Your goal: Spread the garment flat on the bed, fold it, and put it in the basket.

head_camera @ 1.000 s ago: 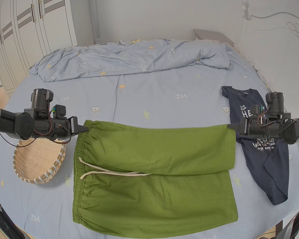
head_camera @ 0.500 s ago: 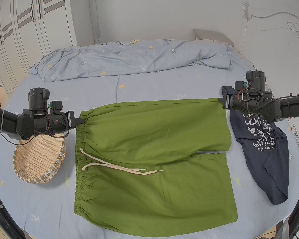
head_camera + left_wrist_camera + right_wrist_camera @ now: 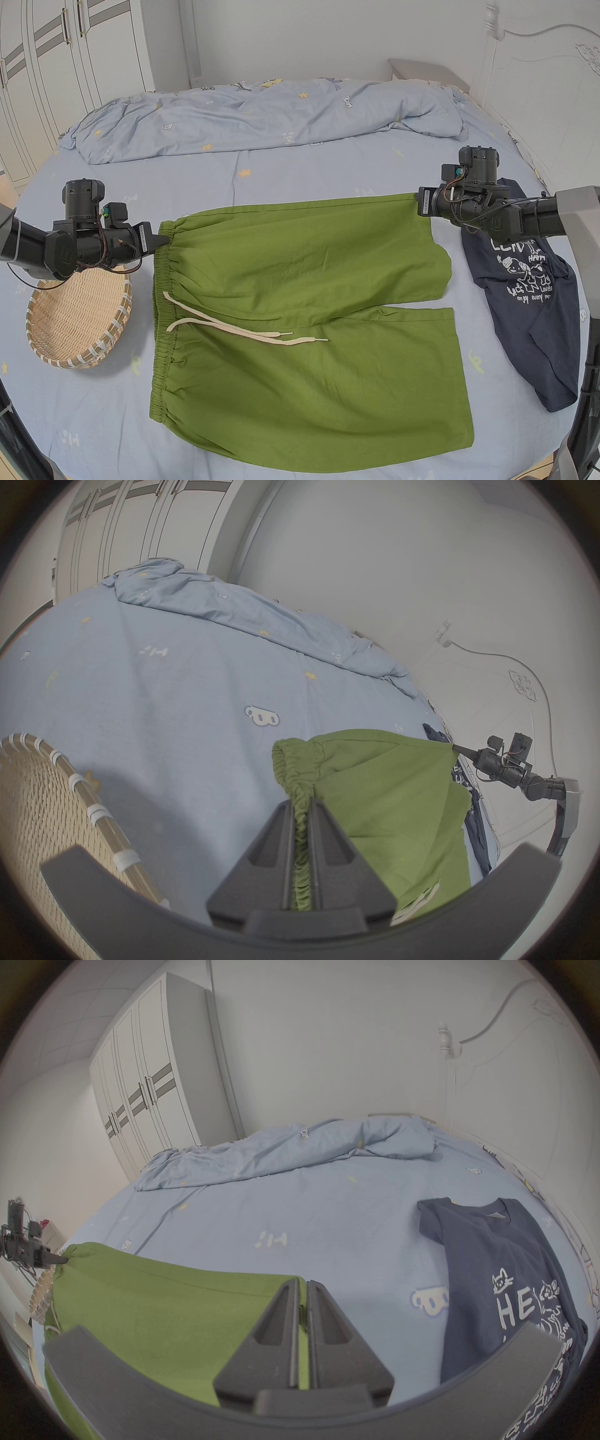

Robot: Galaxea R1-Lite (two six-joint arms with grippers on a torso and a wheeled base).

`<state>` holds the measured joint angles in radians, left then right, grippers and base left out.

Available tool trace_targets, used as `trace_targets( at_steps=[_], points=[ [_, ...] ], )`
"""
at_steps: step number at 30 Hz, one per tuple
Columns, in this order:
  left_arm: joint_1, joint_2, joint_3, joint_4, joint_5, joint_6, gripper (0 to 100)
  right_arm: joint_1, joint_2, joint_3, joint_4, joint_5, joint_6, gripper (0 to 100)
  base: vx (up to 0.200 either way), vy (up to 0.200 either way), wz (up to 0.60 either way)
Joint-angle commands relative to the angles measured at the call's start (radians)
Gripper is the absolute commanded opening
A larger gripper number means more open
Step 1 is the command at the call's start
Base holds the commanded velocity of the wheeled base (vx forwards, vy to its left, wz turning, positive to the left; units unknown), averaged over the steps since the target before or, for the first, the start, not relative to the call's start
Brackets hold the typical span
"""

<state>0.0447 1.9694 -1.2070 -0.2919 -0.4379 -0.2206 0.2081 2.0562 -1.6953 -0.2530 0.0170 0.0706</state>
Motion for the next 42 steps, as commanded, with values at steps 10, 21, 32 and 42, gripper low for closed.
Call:
trace_targets(
  at_steps=[10,21,32,42],
  points=[
    [0.009,0.068,-0.055,-0.003,0.008,-0.002,0,0.002,0.088,-0.103,-0.014,-0.015,-0.008,0,0.000,0.000,0.00],
    [0.004,0.100,-0.089,-0.001,0.022,-0.003,100,0.005,0.121,-0.152,-0.003,-0.015,-0.008,0,0.000,0.000,0.00],
    [-0.028,0.054,-0.078,-0.001,0.022,-0.006,100,-0.003,0.121,-0.170,0.003,-0.012,-0.006,100,0.000,0.000,0.00],
    [-0.032,-0.165,0.233,-0.001,0.007,-0.063,100,-0.030,-0.116,0.098,0.060,-0.003,0.159,100,0.000,0.000,0.00]
  ],
)
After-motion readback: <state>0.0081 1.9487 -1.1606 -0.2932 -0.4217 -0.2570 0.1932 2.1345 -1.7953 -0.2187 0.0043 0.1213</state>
